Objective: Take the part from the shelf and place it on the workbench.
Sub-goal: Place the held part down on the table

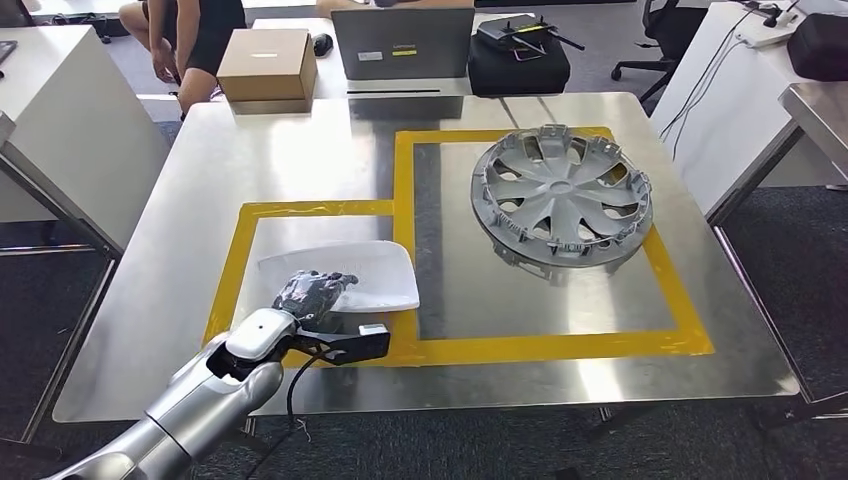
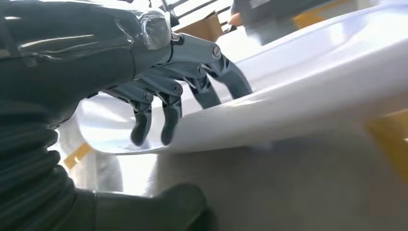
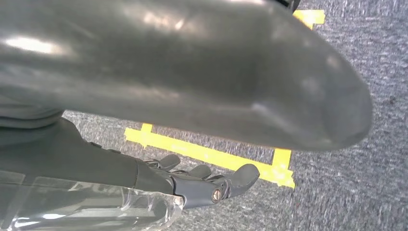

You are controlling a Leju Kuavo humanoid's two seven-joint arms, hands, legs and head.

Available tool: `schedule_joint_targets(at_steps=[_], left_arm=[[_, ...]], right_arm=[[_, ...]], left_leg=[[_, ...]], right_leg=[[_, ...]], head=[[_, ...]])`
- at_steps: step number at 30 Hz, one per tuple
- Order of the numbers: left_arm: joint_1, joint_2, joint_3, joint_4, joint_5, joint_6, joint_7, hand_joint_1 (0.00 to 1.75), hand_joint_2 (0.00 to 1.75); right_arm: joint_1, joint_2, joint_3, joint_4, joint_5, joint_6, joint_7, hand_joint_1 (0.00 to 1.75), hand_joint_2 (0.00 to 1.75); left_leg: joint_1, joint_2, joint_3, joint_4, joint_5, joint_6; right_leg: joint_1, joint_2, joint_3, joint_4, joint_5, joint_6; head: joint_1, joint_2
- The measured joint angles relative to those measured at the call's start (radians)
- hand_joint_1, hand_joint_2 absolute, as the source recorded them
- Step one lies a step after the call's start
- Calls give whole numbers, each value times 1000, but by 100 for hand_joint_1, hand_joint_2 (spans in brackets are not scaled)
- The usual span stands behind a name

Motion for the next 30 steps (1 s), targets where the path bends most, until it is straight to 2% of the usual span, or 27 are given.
schedule_joint_targets(at_steps=[2, 4, 6, 7, 8, 9, 10, 11, 12, 13, 15, 17, 18, 20, 21, 22, 23, 24, 26, 27, 28, 30], left_arm=[[0, -1, 4, 3, -2, 0, 6, 0, 175], [0, -2, 4, 5, -3, 1, 7, 0, 175], [0, -3, 4, 6, -3, 1, 7, 0, 175], [-1, -3, 4, 6, -3, 2, 7, 0, 175], [-1, -3, 5, 6, -3, 2, 7, 0, 175], [-2, -3, 5, 6, -3, 1, 8, 0, 175], [-3, -3, 6, 6, -3, 1, 8, 0, 175], [-4, -3, 6, 6, -3, 1, 8, 0, 175], [-6, -3, 7, 7, -3, 1, 9, 0, 175], [-6, -2, 8, 7, -4, 1, 11, 0, 175], [-7, -2, 10, 7, -11, 1, 22, 0, 87], [-7, 0, 13, 8, -17, 3, 35, 0, 0], [-5, 1, 14, 8, -18, 4, 39, 0, 0], [0, 4, 15, 9, -18, 10, 40, 0, 0], [3, 5, 16, 10, -17, 13, 41, 0, 0], [6, 6, 18, 10, -16, 17, 41, 0, 0], [10, 7, 22, 7, -9, 27, 35, 0, 0], [17, 7, 27, 2, 1, 41, 24, 0, 0], [39, 8, 43, -27, 50, 99, -30, 0, 0], [52, 7, 51, -52, 88, 136, -71, 0, 0], [70, 6, 59, -86, 141, 178, -126, 0, 0], [111, 5, 70, -166, 273, 261, -251, 0, 0]], right_arm=[[-1, -1, 1, 0, -2, -1, 0, 0, 0], [0, -3, 1, 0, -2, -2, 0, 0, 0], [1, -4, 1, 0, -3, -2, 0, 0, 0], [2, -5, 2, 0, -3, -2, 0, 0, 0], [2, -5, 2, 0, -3, -2, 0, 0, 0], [2, -6, 2, 0, -3, -2, 0, 0, 0], [2, -7, 2, 0, -3, -2, 0, 0, 0], [1, -8, 2, 0, -3, -2, 0, 0, 0], [1, -9, 2, 0, -3, -2, 1, 0, 0], [1, -9, 2, 0, -3, -2, 2, 0, 0], [0, -9, 2, 0, -4, -2, 3, 0, 0], [0, -9, 2, -1, -5, -2, 3, 0, 0], [0, -9, 2, -1, -5, -2, 3, 0, 0], [1, -10, 2, -1, -6, -2, 3, 0, 0], [2, -11, 3, -1, -7, -2, 4, 0, 0], [3, -11, 3, -1, -8, -3, 4, 0, 0], [4, -11, 3, -1, -10, -4, 4, 0, 0], [4, -11, 4, -1, -13, -5, 4, 0, 0], [5, -8, 7, -3, -25, -11, 3, 0, 0], [7, -7, 8, -4, -33, -15, 1, 0, 0], [11, -6, 10, -4, -42, -20, -2, 0, 0], [21, -4, 13, -6, -62, -29, -11, 0, 0]], left_leg=[[5, 0, 6, -20, 14, 5], [3, 0, 4, -21, 16, 8], [2, -1, 3, -21, 15, 7], [2, -1, 4, -20, 15, 6], [2, -2, 5, -19, 13, 4], [3, -3, 5, -15, 11, 1], [2, -4, 5, -11, 7, -4], [0, -5, 4, -5, 3, -9], [-2, -7, 2, 0, 0, -14], [-4, -7, 0, 3, -2, -18], [-3, -8, -1, 6, -5, -23], [0, -7, -15, 41, -31, -33], [3, -7, -37, 89, -60, -39], [9, -7, -104, 232, -126, -50], [11, -7, -133, 289, -145, -52], [13, -7, -147, 315, -146, -53], [13, -7, -138, 292, -124, -51], [14, -7, -111, 235, -90, -47], [11, -7, -40, 84, -24, -35], [8, -7, -20, 39, -9, -30], [5, -6, -10, 16, -6, -26], [2, -5, -9, 9, -5, -19]], right_leg=[[1, -1, -36, 72, -37, -5], [1, -1, -85, 176, -82, -10], [1, -1, -124, 256, -106, -4], [-1, -1, -127, 262, -101, 4], [-3, -2, -109, 224, -82, 14], [-5, -3, -73, 150, -51, 25], [-7, -4, -36, 78, -25, 29], [-7, -5, -8, 21, -7, 28], [-6, -5, 8, -11, 2, 22], [-4, -5, 12, -16, 3, 12], [-5, -5, 13, -18, 5, 0], [-11, -4, 15, -19, 7, -11], [-14, -4, 15, -20, 8, -15], [-13, -4, 14, -20, 8, -19], [-12, -4, 14, -19, 8, -19], [-12, -4, 14, -19, 7, -19], [-11, -2, 15, -19, 7, -19], [-11, -1, 16, -19, 7, -19], [-7, 3, 16, -19, 7, -17], [-5, 4, 14, -19, 7, -15], [-4, 4, 12, -19, 7, -12], [-4, 3, 11, -22, 8, -1]], head=[[2, 0], [2, 0], [2, 0], [2, 0], [2, 0], [2, 0], [2, 0], [2, 0], [2, 0], [2, 0], [2, 0], [0, 0], [0, 0], [-1, 0], [-1, 0], [-1, 0], [-1, 0], [-1, 0], [-1, 0], [-1, 0], [-1, 0], [-1, 0]])
